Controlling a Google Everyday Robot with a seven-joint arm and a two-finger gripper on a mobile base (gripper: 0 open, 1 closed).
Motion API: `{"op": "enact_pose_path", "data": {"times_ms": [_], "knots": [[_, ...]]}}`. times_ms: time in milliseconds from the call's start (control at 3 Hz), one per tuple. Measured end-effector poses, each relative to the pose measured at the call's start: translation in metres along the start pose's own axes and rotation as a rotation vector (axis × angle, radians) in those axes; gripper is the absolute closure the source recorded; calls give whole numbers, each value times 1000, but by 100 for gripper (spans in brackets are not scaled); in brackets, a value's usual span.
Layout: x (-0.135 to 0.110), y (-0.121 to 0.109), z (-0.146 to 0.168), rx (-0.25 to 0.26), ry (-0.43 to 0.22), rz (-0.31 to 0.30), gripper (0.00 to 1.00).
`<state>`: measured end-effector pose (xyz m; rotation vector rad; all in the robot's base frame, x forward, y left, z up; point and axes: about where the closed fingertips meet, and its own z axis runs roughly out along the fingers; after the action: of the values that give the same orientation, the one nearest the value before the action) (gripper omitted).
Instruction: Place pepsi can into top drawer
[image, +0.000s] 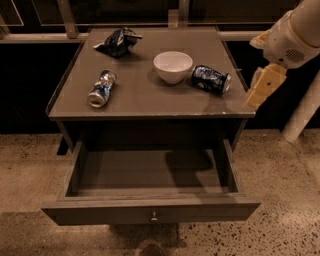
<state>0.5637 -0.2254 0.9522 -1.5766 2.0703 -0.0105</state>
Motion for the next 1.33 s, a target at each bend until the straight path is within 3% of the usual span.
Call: {"op": "enact_pose_path", "data": {"times_ms": [333, 667, 1333], "knots": [[-6, -36, 28, 2, -17, -13, 0], [-12, -65, 60, -11, 4, -24, 0], [-12, -63, 72, -37, 10, -18, 0]]}}
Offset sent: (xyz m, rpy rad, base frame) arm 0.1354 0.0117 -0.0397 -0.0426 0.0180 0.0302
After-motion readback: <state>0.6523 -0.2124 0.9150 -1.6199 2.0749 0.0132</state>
